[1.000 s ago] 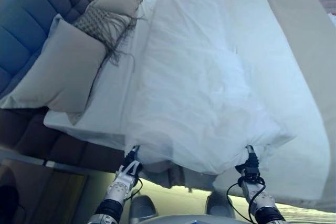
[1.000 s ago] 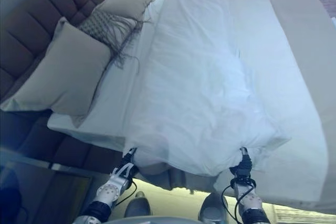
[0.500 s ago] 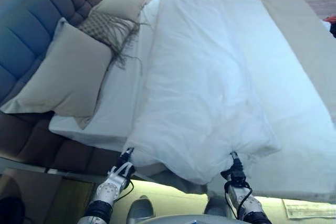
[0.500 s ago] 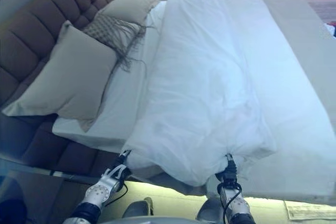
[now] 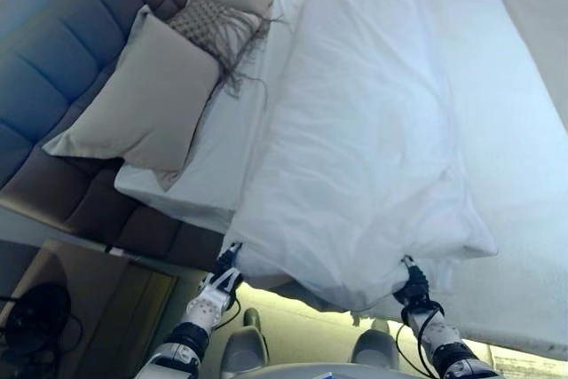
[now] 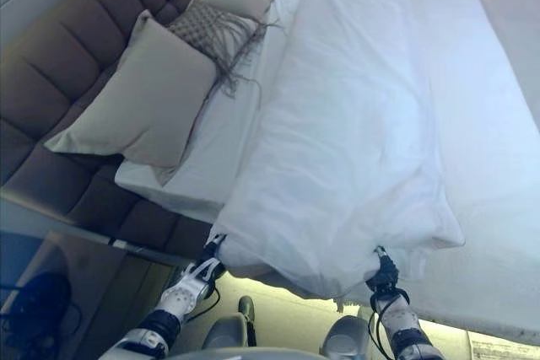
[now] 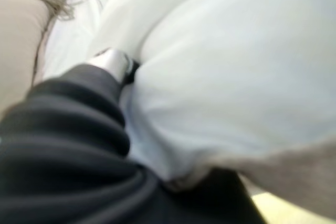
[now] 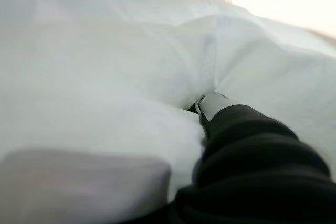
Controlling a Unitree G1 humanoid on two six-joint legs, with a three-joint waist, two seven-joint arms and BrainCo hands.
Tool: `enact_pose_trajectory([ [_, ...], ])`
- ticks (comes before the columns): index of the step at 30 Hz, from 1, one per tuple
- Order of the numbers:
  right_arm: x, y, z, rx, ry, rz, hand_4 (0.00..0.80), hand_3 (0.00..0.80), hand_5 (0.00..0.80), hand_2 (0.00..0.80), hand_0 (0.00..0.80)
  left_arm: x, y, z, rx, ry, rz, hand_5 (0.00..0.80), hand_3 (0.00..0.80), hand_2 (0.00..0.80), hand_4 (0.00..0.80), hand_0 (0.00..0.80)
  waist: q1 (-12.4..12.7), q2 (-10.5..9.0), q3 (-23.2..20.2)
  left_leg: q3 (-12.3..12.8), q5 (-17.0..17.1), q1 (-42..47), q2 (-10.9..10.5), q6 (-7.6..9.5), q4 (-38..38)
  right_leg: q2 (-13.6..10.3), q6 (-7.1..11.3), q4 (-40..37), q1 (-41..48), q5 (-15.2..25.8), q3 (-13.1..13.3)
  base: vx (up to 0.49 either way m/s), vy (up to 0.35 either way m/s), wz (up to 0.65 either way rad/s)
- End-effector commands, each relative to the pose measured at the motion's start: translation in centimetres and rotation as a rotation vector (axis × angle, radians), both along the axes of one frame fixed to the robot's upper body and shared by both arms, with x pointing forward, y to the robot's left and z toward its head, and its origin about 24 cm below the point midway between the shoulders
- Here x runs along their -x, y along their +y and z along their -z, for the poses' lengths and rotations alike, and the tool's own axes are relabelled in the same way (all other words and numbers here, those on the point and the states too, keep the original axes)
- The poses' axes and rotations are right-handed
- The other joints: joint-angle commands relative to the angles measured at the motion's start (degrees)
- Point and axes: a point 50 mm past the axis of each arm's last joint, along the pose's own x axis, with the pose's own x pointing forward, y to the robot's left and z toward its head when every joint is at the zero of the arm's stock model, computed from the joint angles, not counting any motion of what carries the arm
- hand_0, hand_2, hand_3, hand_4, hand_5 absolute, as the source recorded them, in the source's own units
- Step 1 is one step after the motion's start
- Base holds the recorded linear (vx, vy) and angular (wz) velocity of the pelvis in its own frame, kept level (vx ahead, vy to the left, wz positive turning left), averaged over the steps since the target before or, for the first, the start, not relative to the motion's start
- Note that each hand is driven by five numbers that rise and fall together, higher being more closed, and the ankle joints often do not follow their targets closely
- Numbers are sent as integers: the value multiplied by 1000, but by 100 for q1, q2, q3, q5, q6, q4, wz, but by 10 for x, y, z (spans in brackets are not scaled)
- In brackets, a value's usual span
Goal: Make the bed neatly
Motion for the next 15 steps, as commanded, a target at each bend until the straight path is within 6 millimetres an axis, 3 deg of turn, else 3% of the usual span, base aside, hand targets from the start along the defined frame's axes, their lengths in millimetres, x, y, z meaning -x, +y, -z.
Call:
enact_pose_trajectory([
  [1, -14, -19, -11, -17, -60, 68, 800, 800, 800, 800, 800, -25, 14, -17, -39, -134, -73, 800, 800, 800, 800, 800, -14, 163, 319, -357, 622, -392, 474, -266, 8, -75, 92, 218, -183, 132, 169, -177, 340, -18],
  [3, -6, -32, -10, -50, -55, 199, 800, 800, 800, 800, 800, -38, 6, -22, -36, -151, -66, 800, 800, 800, 800, 800, -99, 185, 482, -235, 605, -585, 453, -305, 115, -321, 229, 256, -322, 193, 210, -168, 329, -1],
  [6, -10, -44, -15, -66, -78, 315, 800, 800, 800, 800, 800, -51, 5, -31, -36, -207, -73, 800, 800, 800, 800, 800, -242, 145, 707, -141, 442, -928, 400, -345, 525, -576, 266, 142, -520, 434, 276, -162, 277, 16],
  [8, -11, -47, -17, -71, -90, 348, 800, 800, 800, 800, 800, -57, 13, -36, -68, -226, -86, 800, 800, 800, 800, 800, -298, 72, 860, -158, 232, -1189, 370, -325, 871, -674, 272, 117, -760, 624, 390, -150, 164, 1],
  [11, -1, -51, -14, -78, -79, 390, 800, 800, 800, 800, 800, -64, 30, -40, -80, -217, -112, 800, 800, 800, 800, 800, -317, -52, 975, -148, 30, -1507, 257, -257, 1141, -1022, 273, -62, -949, 1044, 576, -66, 87, -15],
  [12, 0, -54, -14, -71, -77, 386, 800, 800, 800, 800, 800, -65, 35, -42, -82, -225, -125, 800, 800, 800, 800, 800, -342, -87, 1044, -105, 0, -1569, 206, -193, 1174, -1064, 273, 43, -1111, 1084, 533, -89, 208, -7],
  [15, -13, -48, -19, -107, -122, 348, 800, 800, 800, 800, 800, -76, 44, -53, -131, -280, -123, 800, 800, 800, 800, 800, -295, -187, 1311, -70, 93, -1936, 152, -50, 1184, -821, 251, 936, -1806, 603, 509, -172, 153, -12],
])
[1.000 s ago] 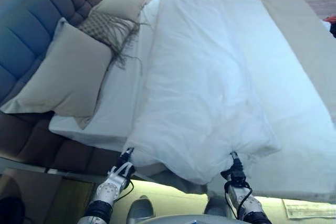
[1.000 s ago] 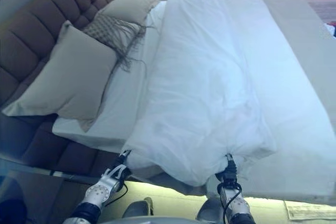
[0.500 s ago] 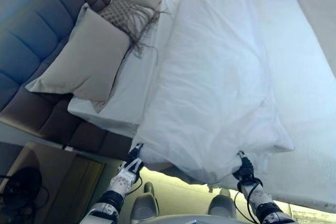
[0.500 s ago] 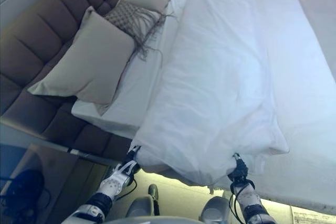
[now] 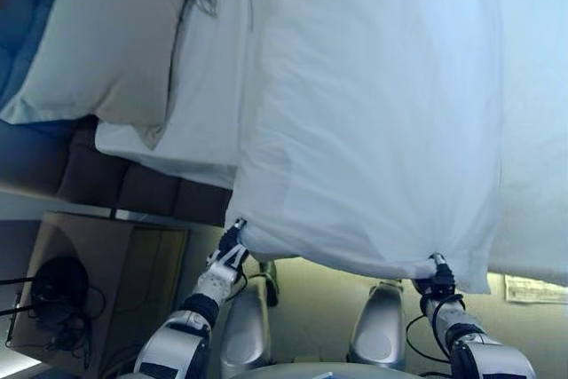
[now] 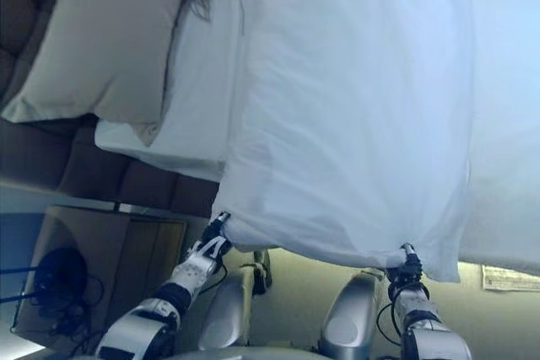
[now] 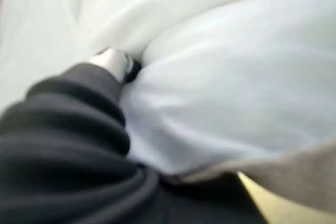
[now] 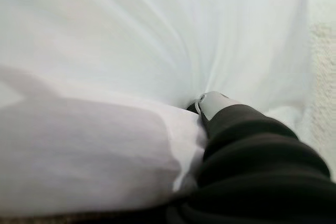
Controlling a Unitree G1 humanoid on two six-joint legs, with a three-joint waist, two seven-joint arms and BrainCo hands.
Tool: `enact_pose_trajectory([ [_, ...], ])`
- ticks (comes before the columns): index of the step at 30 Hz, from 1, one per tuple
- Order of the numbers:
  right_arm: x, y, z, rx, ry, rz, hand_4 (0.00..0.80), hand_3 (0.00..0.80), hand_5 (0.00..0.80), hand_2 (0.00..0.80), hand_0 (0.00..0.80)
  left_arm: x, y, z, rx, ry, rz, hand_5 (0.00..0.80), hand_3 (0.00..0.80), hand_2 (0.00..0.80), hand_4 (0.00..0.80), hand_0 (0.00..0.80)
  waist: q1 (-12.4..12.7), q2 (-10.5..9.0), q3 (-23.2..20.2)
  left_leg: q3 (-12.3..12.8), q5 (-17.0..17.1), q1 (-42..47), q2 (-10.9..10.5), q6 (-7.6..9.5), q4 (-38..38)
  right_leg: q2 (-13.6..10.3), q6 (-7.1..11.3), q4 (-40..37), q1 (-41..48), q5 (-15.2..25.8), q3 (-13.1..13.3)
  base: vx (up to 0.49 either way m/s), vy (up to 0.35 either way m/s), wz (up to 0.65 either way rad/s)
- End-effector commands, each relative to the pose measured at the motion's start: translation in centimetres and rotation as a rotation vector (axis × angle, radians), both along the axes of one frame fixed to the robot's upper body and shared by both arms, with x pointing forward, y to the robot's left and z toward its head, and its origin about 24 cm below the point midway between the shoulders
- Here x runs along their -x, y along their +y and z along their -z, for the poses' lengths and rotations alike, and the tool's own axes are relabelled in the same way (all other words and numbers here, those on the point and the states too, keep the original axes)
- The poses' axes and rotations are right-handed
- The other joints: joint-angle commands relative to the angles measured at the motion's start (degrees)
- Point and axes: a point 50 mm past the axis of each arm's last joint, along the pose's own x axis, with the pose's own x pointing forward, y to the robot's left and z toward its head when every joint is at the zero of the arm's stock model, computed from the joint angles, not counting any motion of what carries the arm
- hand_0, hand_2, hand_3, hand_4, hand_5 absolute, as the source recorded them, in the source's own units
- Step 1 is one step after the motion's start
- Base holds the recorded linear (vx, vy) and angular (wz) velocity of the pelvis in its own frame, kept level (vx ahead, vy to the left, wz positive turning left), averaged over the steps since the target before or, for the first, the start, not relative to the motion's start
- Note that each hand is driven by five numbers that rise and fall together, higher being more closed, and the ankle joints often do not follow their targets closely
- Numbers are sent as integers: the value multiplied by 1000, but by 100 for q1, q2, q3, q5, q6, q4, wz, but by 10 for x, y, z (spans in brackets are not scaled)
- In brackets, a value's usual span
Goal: Make the bed neatly
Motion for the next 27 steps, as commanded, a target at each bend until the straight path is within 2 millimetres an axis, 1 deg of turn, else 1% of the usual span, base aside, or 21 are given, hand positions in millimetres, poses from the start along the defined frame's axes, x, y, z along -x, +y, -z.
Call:
enact_pose_trajectory([
  [1, 26, -17, 7, 2, 34, 53, 800, 800, 800, 800, 800, -22, 55, -25, -124, -123, -142, 800, 800, 800, 800, 800, 9, -227, 132, -315, 685, -362, 405, -365, -322, -263, 52, 420, -441, 306, 283, -253, -19, -18],
  [2, 11, -11, 1, 26, -10, 0, 800, 800, 800, 800, 800, -32, 55, -35, -140, -165, -147, 800, 800, 800, 800, 800, 10, -285, 309, -386, 807, -565, 339, -384, -362, -202, 21, 328, -658, 434, 311, -254, -67, -10],
  [4, -12, 0, -9, 42, -74, -54, 800, 800, 800, 800, 800, -41, 59, -47, -149, -201, -172, 800, 800, 800, 800, 800, 32, -350, 512, -489, 878, -867, 338, -401, -327, -49, -11, 364, -995, 476, 313, -246, -88, -7],
  [6, -35, 7, -22, 53, -125, -86, 800, 800, 800, 800, 800, -47, 65, -55, -173, -218, -193, 800, 800, 800, 800, 800, 84, -409, 668, -677, 887, -1155, 360, -405, -255, 120, -36, 490, -1330, 433, 389, -148, -52, -20],
  [7, -42, 9, -27, 61, -140, -97, 800, 800, 800, 800, 800, -50, 66, -58, -177, -222, -202, 800, 800, 800, 800, 800, 102, -436, 721, -774, 896, -1268, 359, -416, -212, 169, -49, 527, -1442, 423, 439, -118, -8, -32],
  [8, -50, 10, -33, 80, -150, -119, 800, 800, 800, 800, 800, -52, 69, -62, -170, -226, -220, 800, 800, 800, 800, 800, 116, -470, 722, -944, 879, -1487, 354, -429, -102, 241, -71, 601, -1661, 389, 519, -91, 37, -38],
  [9, -57, 10, -39, 97, -152, -136, 800, 800, 800, 800, 800, -53, 72, -64, -159, -234, -233, 800, 800, 800, 800, 800, 134, -477, 722, -1030, 876, -1619, 366, -411, -57, 297, -79, 703, -1843, 353, 562, -99, 65, -45],
  [10, -60, 10, -41, 108, -151, -145, 800, 800, 800, 800, 800, -55, 75, -67, -156, -244, -237, 800, 800, 800, 800, 800, 138, -485, 722, -1037, 939, -1733, 393, -402, -69, 314, -91, 746, -1976, 378, 582, -94, 64, -44],
  [11, -60, 8, -43, 117, -144, -145, 800, 800, 800, 800, 800, -57, 78, -70, -167, -253, -232, 800, 800, 800, 800, 800, 135, -479, 723, -1009, 958, -1894, 449, -412, -30, 314, -92, 835, -2150, 353, 602, -74, 38, -34],
  [13, -62, 1, -46, 130, -123, -130, 800, 800, 800, 800, 800, -59, 77, -72, -191, -252, -211, 800, 800, 800, 800, 800, 134, -424, 723, -975, 955, -2079, 456, -422, 5, 310, -71, 964, -2371, 276, 633, -60, 34, -11],
  [14, -61, -6, -48, 140, -103, -111, 800, 800, 800, 800, 800, -60, 73, -72, -196, -251, -191, 800, 800, 800, 800, 800, 127, -356, 723, -918, 1012, -2213, 440, -418, -24, 284, -71, 991, -2518, 264, 642, -75, 45, -1],
  [17, -55, -19, -47, 173, -60, -96, 800, 800, 800, 800, 800, -61, 63, -69, -167, -253, -166, 800, 800, 800, 800, 800, 119, -209, 723, -833, 1055, -2478, 335, -376, -7, 260, -111, 1061, -2805, 270, 679, -83, 55, 8],
  [21, -53, -32, -54, 215, -65, -94, 800, 800, 800, 800, 800, -63, 59, -73, -185, -277, -144, 800, 800, 800, 800, 800, 124, -93, 723, -778, 1036, -2845, 297, -369, 133, 209, -144, 1200, -3183, 264, 737, -79, 44, 12],
  [23, -54, -35, -56, 206, -58, -70, 800, 800, 800, 800, 800, -65, 61, -76, -222, -274, -132, 800, 800, 800, 800, 800, 138, -76, 723, -751, 1043, -2987, 283, -368, 147, 195, -149, 1170, -3297, 306, 732, -58, 1, 13],
  [24, -52, -35, -54, 190, -46, -53, 800, 800, 800, 800, 800, -66, 63, -76, -254, -251, -120, 800, 800, 800, 800, 800, 142, -77, 723, -738, 1052, -3042, 279, -365, 137, 186, -145, 1143, -3337, 335, 718, -57, -1, 9],
  [26, -45, -40, -49, 159, -14, -17, 800, 800, 800, 800, 800, -62, 68, -67, -327, -128, -108, 800, 800, 800, 800, 800, 134, -68, 723, -706, 1068, -3099, 274, -363, 123, 155, -131, 1085, -3379, 381, 694, -41, 10, 4],
  [27, -37, -43, -44, 134, 33, -1, 800, 800, 800, 800, 800, -55, 77, -57, -359, -35, -117, 800, 800, 800, 800, 800, 102, -70, 723, -684, 1069, -3129, 262, -362, 127, 142, -136, 1040, -3395, 407, 691, -24, 15, 5],
])
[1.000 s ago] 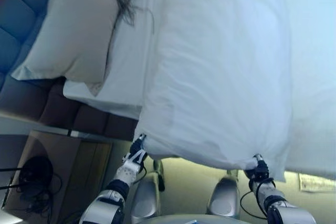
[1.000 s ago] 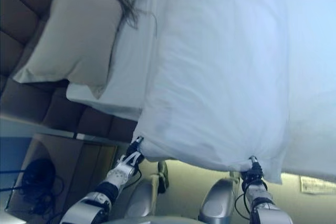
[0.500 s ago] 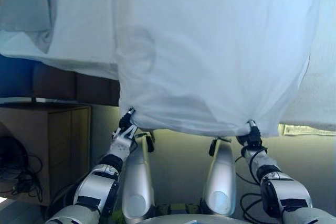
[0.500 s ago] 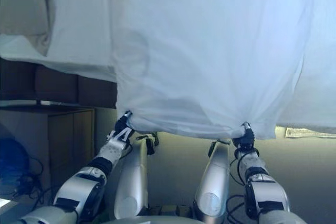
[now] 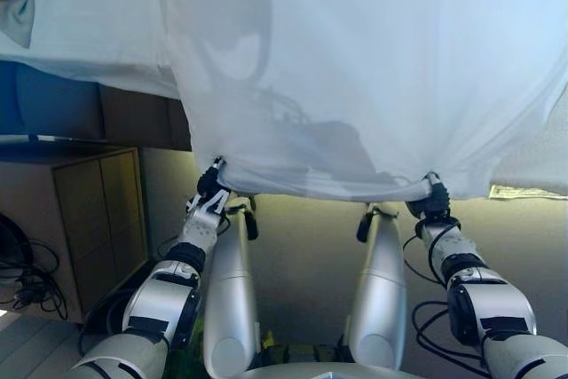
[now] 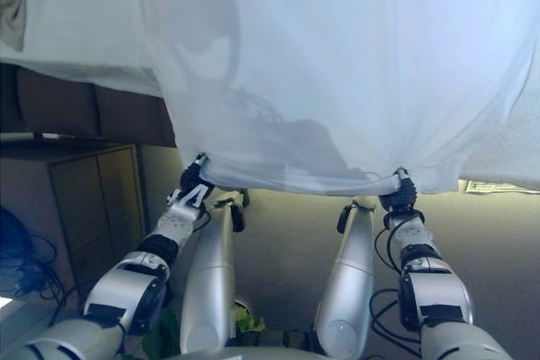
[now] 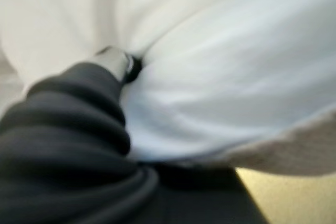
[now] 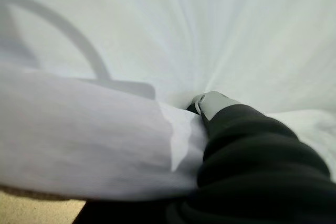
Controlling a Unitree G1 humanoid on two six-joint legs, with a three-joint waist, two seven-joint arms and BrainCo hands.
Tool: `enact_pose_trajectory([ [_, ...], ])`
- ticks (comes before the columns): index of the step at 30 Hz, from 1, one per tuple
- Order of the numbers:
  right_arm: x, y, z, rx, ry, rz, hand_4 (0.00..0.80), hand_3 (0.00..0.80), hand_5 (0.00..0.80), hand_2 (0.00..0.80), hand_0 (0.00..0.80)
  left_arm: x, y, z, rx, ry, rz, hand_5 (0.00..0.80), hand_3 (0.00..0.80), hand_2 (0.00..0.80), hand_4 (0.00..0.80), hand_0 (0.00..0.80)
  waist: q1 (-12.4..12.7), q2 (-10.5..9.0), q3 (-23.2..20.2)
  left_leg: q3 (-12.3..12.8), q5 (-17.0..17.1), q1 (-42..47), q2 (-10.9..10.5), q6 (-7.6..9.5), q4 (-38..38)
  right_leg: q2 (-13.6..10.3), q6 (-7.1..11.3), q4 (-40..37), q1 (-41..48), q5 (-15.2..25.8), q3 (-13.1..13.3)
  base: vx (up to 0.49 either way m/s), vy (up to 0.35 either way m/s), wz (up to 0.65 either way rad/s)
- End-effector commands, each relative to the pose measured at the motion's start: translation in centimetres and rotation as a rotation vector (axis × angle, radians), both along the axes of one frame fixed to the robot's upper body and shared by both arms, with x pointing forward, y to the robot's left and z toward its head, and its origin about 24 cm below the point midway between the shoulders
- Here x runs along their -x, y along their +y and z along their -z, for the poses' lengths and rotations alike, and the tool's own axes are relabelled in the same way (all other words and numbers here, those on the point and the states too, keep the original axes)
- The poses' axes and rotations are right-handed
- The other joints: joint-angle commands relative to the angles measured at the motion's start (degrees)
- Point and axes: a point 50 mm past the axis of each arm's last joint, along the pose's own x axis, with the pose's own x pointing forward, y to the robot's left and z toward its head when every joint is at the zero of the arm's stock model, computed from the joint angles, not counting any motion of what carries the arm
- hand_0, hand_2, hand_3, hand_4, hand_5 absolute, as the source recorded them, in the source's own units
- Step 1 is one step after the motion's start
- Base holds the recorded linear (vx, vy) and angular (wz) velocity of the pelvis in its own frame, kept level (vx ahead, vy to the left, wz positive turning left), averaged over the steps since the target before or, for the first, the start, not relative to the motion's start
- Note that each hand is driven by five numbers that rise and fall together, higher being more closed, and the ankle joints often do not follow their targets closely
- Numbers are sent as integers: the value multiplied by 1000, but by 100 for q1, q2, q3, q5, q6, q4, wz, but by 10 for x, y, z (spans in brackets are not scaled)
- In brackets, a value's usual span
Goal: Make the bed neatly
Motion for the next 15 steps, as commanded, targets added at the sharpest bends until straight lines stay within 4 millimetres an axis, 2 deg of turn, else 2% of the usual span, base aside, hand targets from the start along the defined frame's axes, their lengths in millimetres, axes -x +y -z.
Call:
enact_pose_trajectory([
  [1, 70, -51, 46, -17, 309, 198, 800, 800, 800, 800, 800, 21, 49, 27, -152, 271, -145, 800, 800, 800, 800, 800, -68, 249, 27, -27, 1121, -370, 234, -162, -622, -159, -112, 65, -256, 369, 141, -28, 35, 5],
  [2, 80, -52, 53, -71, 377, 219, 800, 800, 800, 800, 800, 27, 61, 32, -163, 330, -161, 800, 800, 800, 800, 800, -120, 227, 27, 19, 1104, -375, 249, -165, -603, -174, -126, 9, -249, 391, 131, -12, 43, 5],
  [4, 98, -57, 63, -131, 468, 271, 800, 800, 800, 800, 800, 36, 68, 41, -192, 400, -147, 800, 800, 800, 800, 800, -179, 202, 27, 76, 1105, -358, 287, -167, -617, -198, -126, -65, -243, 434, 119, -1, 66, 4],
  [5, 101, -58, 65, -143, 484, 284, 800, 800, 800, 800, 800, 38, 69, 43, -199, 414, -144, 800, 800, 800, 800, 800, -185, 201, 27, 95, 1113, -344, 299, -167, -633, -198, -124, -86, -237, 447, 121, 15, 74, 1],
  [6, 120, -61, 74, -173, 529, 322, 800, 800, 800, 800, 800, 45, 71, 50, -208, 453, -145, 800, 800, 800, 800, 800, -230, 201, 27, 113, 1120, -324, 320, -162, -638, -195, -108, -112, -229, 463, 137, 17, 52, 0],
  [8, 138, -64, 82, -194, 562, 357, 800, 800, 800, 800, 800, 53, 70, 58, -176, 469, -157, 800, 800, 800, 800, 800, -254, 207, 27, 141, 1113, -285, 335, -152, -660, -187, -96, -150, -205, 460, 147, 17, 53, -3],
  [9, 147, -65, 86, -201, 573, 374, 800, 800, 800, 800, 800, 56, 68, 62, -155, 467, -159, 119, 119, 119, 119, 119, -261, 214, 27, 165, 1110, -259, 340, -145, -680, -182, -94, -162, -189, 454, 143, 12, 42, -4],
  [10, 153, -66, 89, -202, 576, 393, 295, 295, 295, 295, 295, 60, 66, 65, -145, 471, -157, 0, 0, 0, 0, 0, -265, 223, 27, 189, 1106, -241, 349, -137, -690, -185, -92, -181, -179, 457, 138, 9, 16, -4],
  [11, 158, -66, 92, -204, 578, 404, 0, 0, 0, 0, 0, 62, 65, 68, -145, 477, -158, 0, 0, 0, 0, 0, -262, 225, 27, 190, 1106, -225, 346, -131, -701, -183, -87, -206, -157, 466, 136, 0, 0, 0],
  [15, 170, -67, 97, -216, 633, 462, 0, 0, 0, 0, 0, 73, 70, 75, -142, 504, -200, 0, 0, 0, 0, 0, -227, 169, 27, 178, 1132, -47, 346, -119, -831, -188, -55, -393, 78, 495, 43, 9, -53, 1],
])
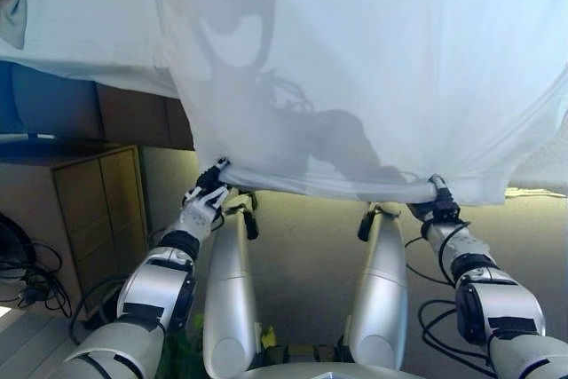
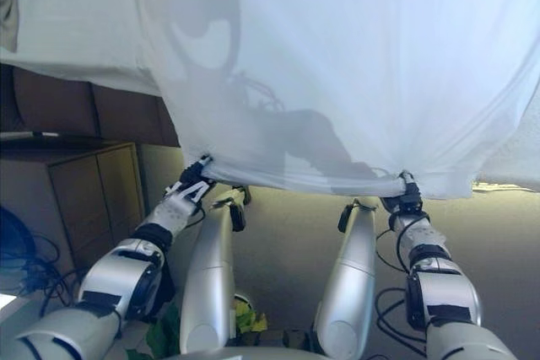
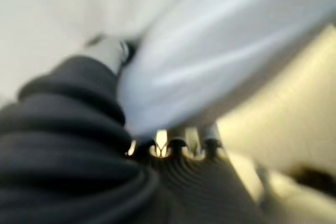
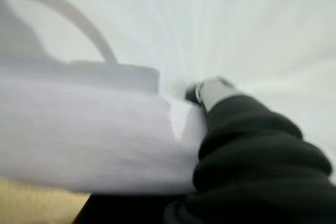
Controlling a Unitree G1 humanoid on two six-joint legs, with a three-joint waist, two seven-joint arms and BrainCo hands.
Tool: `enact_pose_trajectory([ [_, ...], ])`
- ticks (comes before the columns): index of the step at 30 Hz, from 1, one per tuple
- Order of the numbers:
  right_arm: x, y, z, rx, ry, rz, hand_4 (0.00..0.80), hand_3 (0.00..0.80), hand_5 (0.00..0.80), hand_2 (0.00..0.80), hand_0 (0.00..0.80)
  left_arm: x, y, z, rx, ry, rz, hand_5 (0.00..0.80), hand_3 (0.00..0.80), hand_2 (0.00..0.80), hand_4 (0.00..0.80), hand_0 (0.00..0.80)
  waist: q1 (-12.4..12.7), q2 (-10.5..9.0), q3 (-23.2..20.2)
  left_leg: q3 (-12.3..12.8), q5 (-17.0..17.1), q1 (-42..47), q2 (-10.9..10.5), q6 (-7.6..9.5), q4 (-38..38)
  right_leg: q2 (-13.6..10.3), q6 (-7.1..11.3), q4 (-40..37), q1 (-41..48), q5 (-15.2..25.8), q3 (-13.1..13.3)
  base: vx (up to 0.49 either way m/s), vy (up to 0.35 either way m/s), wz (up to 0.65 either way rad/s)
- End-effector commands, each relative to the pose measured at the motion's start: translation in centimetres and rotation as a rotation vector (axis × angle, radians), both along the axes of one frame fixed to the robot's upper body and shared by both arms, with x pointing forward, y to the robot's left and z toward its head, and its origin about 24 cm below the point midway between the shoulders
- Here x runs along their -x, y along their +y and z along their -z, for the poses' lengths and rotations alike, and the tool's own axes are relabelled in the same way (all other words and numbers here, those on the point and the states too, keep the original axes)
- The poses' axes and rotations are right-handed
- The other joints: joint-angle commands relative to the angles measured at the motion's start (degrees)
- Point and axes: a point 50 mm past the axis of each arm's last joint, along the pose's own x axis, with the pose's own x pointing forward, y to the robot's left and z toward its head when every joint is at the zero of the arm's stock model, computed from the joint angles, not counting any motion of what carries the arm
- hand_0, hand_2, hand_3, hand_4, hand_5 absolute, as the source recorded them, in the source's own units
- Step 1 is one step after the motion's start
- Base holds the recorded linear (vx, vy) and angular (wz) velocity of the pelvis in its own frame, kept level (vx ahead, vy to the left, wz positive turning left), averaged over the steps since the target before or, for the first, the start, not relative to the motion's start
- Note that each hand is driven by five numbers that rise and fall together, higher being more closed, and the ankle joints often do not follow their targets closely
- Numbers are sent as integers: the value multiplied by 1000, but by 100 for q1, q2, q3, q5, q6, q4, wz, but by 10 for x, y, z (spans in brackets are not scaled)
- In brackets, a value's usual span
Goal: Make the bed neatly
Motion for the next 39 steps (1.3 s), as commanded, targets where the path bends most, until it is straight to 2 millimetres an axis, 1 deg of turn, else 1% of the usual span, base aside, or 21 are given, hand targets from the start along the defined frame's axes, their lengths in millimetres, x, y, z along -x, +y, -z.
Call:
enact_pose_trajectory([
  [1, 147, -53, 74, -54, 547, 371, 0, 0, 0, 0, 0, 57, 55, 46, -53, 233, -216, 0, 0, 0, 0, 0, -186, 145, 34, -63, 1118, -98, 271, -148, -730, -145, -56, -352, 102, 540, 78, 14, -68, 2],
  [2, 148, -54, 75, -88, 565, 405, 0, 0, 0, 0, 0, 58, 55, 46, -52, 235, -217, 0, 0, 0, 0, 0, -183, 141, 34, -65, 1122, -69, 274, -149, -750, -146, -57, -385, 145, 551, 59, 22, -99, 2],
  [3, 152, -55, 75, -203, 611, 474, 0, 0, 0, 0, 0, 61, 57, 48, -67, 262, -217, 0, 0, 0, 0, 0, -128, 118, 34, -48, 1137, 93, 316, -152, -831, -184, -25, -455, 326, 558, -34, 32, -87, 3],
  [5, 150, -59, 71, -240, 640, 503, 0, 0, 0, 0, 0, 66, 59, 52, -73, 300, -237, 0, 0, 0, 0, 0, -54, 132, 34, -67, 1154, 338, 312, -143, -922, -246, 0, -571, 607, 597, -143, 48, -93, 9],
  [7, 138, -66, 61, -242, 631, 525, 0, 0, 0, 0, 0, 68, 65, 51, -70, 315, -265, 0, 0, 0, 0, 0, 41, 118, 34, -98, 1148, 593, 298, -144, -998, -318, 12, -692, 946, 630, -270, 41, -105, 15],
  [10, 118, -75, 46, -232, 560, 540, 0, 0, 0, 0, 0, 67, 79, 45, -80, 297, -305, 0, 0, 0, 0, 0, 175, 78, 34, -131, 1151, 970, 295, -159, -1115, -386, 12, -815, 1432, 666, -428, 43, -121, 7],
  [11, 113, -78, 42, -209, 533, 538, 0, 0, 0, 0, 0, 65, 83, 41, -80, 280, -314, 0, 0, 0, 0, 0, 209, 67, 34, -142, 1153, 1088, 296, -167, -1157, -406, 17, -859, 1589, 668, -487, 44, -113, 8],
  [13, 98, -88, 27, -94, 466, 516, 0, 0, 0, 0, 0, 59, 92, 30, -60, 197, -343, 0, 0, 0, 0, 0, 278, 60, 34, -163, 1143, 1322, 282, -175, -1215, -438, 16, -918, 1891, 661, -581, 50, -83, 11],
  [15, 89, -93, 17, 1, 430, 509, 0, 0, 0, 0, 0, 52, 94, 23, -39, 129, -346, 0, 0, 0, 0, 0, 307, 76, 33, -162, 1144, 1457, 264, -173, -1279, -452, 17, -961, 2046, 665, -625, 43, -41, 12],
  [17, 75, -99, 2, 159, 341, 484, 0, 0, 0, 0, 0, 39, 90, 8, -8, -10, -316, 0, 0, 0, 0, 0, 380, 99, -74, -178, 1135, 1619, 218, -177, -1387, -467, 18, -1087, 2280, 674, -711, 65, -62, 8],
  [19, 64, -96, -6, 232, 235, 457, 0, 0, 0, 0, 0, 30, 82, -4, 28, -129, -272, 0, 0, 0, 0, 0, 426, 116, -148, -190, 1138, 1737, 188, -171, -1496, -472, 20, -1183, 2423, 690, -773, 54, -49, 18],
  [20, 56, -91, -11, 260, 160, 432, 0, 0, 0, 0, 0, 24, 73, -11, 58, -198, -241, 0, 0, 0, 0, 0, 456, 126, -187, -198, 1138, 1806, 170, -169, -1559, -482, 22, -1234, 2504, 698, -810, 39, -40, 16],
  [21, 53, -88, -13, 277, 124, 423, 0, 0, 0, 0, 0, 22, 68, -15, 75, -235, -221, 0, 0, 0, 0, 0, 472, 129, -207, -207, 1139, 1843, 161, -169, -1592, -487, 22, -1264, 2556, 701, -835, 32, -54, 15],
  [24, 31, -60, -23, 372, -70, 289, 0, 0, 0, 0, 0, 15, 41, -34, 170, -409, -101, 0, 0, 0, 0, 0, 536, 88, -258, -280, 1125, 1913, 137, -168, -1648, -474, 8, -1317, 2685, 700, -884, 8, -83, 12],
  [26, 24, -41, -24, 378, -153, 219, 0, 0, 0, 0, 0, 15, 29, -43, 242, -509, -30, 0, 0, 0, 0, 0, 551, 13, -261, -312, 1112, 1911, 166, -166, -1642, -434, 2, -1300, 2699, 674, -895, -6, -104, 3],
  [27, 24, -35, -22, 366, -188, 194, 0, 0, 0, 0, 0, 15, 24, -48, 288, -566, -1, 0, 0, 0, 0, 0, 559, -23, -262, -322, 1106, 1915, 181, -163, -1652, -414, 0, -1295, 2703, 660, -904, -1, -91, 6],
  [28, 25, -32, -20, 359, -206, 182, 0, 0, 0, 0, 0, 15, 21, -50, 324, -595, 13, 0, 0, 0, 0, 0, 566, -40, -268, -327, 1103, 1917, 189, -164, -1659, -402, -2, -1295, 2706, 653, -910, 6, -89, 8],
  [30, 24, -19, -15, 326, -273, 136, 0, 0, 0, 0, 0, 16, 1, -55, 451, -681, 78, 0, 0, 0, 0, 0, 579, -105, -223, -356, 1078, 1898, 201, -157, -1650, -356, -14, -1252, 2686, 619, -921, -8, -106, 5],
  [33, 15, 0, -12, 271, -314, 89, 0, 0, 0, 0, 0, 11, -21, -59, 543, -734, 166, 0, 0, 0, 0, 0, 580, -220, -126, -387, 1100, 1771, 211, -140, -1636, -282, -26, -1229, 2585, 629, -936, -54, -118, 0],
  [36, 3, 8, -16, 257, -312, 62, 0, 0, 0, 0, 0, 2, -31, -67, 607, -781, 214, 0, 0, 0, 0, 0, 539, -344, 13, -383, 1114, 1573, 233, -126, -1562, -213, -26, -1152, 2394, 634, -921, -56, -78, -4],
  [39, -2, 10, -18, 242, -302, 66, 0, 0, 0, 0, 0, -3, -36, -73, 641, -821, 250, 0, 0, 0, 0, 0, 490, -408, 34, -368, 1113, 1320, 217, -110, -1451, -190, -39, -1042, 2100, 642, -848, -18, -6, -1],
])
